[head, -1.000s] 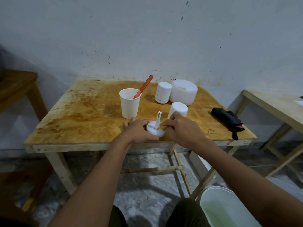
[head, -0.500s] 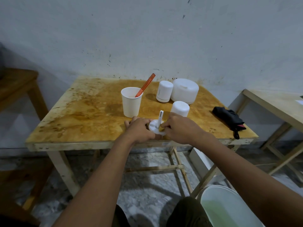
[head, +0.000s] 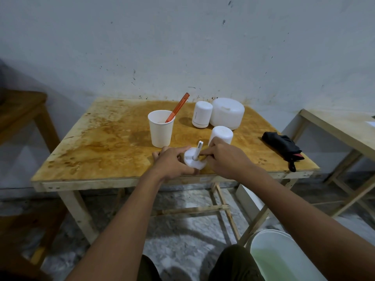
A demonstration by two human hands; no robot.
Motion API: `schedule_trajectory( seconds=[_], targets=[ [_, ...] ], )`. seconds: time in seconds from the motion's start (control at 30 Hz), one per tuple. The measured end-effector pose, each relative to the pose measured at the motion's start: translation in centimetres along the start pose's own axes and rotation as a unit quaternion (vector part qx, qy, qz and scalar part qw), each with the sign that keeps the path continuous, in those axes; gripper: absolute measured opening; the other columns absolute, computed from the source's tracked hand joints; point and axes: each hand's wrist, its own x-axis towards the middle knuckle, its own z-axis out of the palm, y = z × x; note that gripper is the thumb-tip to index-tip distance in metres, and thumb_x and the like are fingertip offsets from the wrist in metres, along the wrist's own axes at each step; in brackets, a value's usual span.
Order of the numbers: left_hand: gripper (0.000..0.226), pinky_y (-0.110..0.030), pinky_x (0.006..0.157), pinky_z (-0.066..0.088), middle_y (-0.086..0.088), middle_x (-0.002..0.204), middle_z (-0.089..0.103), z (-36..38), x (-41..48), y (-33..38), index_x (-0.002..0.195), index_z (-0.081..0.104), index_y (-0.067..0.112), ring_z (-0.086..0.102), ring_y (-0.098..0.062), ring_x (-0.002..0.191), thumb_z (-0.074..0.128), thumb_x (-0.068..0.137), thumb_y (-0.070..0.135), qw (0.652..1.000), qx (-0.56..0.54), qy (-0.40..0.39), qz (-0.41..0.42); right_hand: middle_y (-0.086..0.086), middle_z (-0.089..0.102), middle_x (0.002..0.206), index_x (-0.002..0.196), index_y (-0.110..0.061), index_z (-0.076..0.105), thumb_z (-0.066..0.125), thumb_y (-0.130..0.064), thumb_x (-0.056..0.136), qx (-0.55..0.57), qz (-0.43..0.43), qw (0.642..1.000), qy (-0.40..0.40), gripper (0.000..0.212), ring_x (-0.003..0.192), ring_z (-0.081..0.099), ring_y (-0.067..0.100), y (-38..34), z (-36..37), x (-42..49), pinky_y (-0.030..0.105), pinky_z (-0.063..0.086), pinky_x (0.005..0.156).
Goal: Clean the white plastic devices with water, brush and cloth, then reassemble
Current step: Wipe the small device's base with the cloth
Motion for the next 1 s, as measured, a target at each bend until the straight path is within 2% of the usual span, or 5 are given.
schedule_trajectory(
  seconds=[0.2,0.37,0.63,0.77,1.0],
  targets=[
    [0.072,-0.036,0.086,0.020,0.000,0.121,0.048,-0.2,-0.2,0.4,0.133,0.049,0.056,0.030,-0.023,0.118,0.078,0.067,0.061,1.000,-0.003,-0.004,0.021,0.006,0.067,0.097,0.103,-0.026,0.076,0.048,-0.011,0.095,0.234,0.039,0.971,-0.025,0.033,0.085,0.059,0.029,0.2,-1.0,-0.2,0.039,0.047,0.071],
    [0.075,-0.036,0.090,0.019,-0.001,0.129,0.046,-0.1,0.3,0.3,0.137,0.048,0.050,0.029,-0.026,0.124,0.077,0.068,0.063,1.000,0.011,-0.017,0.003,0.009,0.063,0.104,0.100,-0.031,0.073,0.050,-0.009,0.096,0.400,0.053,0.907,0.122,0.033,0.085,0.055,0.017,-0.3,-0.8,-0.4,0.021,0.041,0.072],
    [0.078,-0.037,0.087,0.021,0.001,0.128,0.050,0.4,1.1,-0.5,0.124,0.056,0.056,0.032,-0.029,0.119,0.070,0.051,0.080,1.000,0.003,-0.019,-0.023,-0.006,0.045,0.106,0.120,-0.024,0.069,0.053,-0.012,0.098,0.104,-0.108,0.959,0.239,0.030,0.077,0.051,0.009,0.3,0.9,0.8,0.023,0.048,0.059],
    [0.080,-0.036,0.082,0.020,0.001,0.116,0.052,0.2,1.1,-0.2,0.131,0.051,0.053,0.035,-0.026,0.114,0.071,0.057,0.077,0.999,0.020,-0.024,-0.016,-0.004,0.044,0.103,0.127,-0.021,0.064,0.047,-0.014,0.101,0.160,-0.021,0.968,0.191,0.032,0.091,0.048,0.008,0.7,1.1,2.0,0.025,0.046,0.082],
    [0.075,-0.037,0.088,0.018,0.001,0.121,0.053,0.4,1.3,-0.6,0.120,0.057,0.057,0.035,-0.027,0.118,0.070,0.049,0.078,1.000,0.001,-0.020,-0.017,0.014,0.056,0.107,0.118,-0.016,0.070,0.057,-0.002,0.087,-0.016,-0.160,0.945,0.286,0.037,0.081,0.056,0.022,0.9,1.8,0.3,0.030,0.045,0.044]
  ],
)
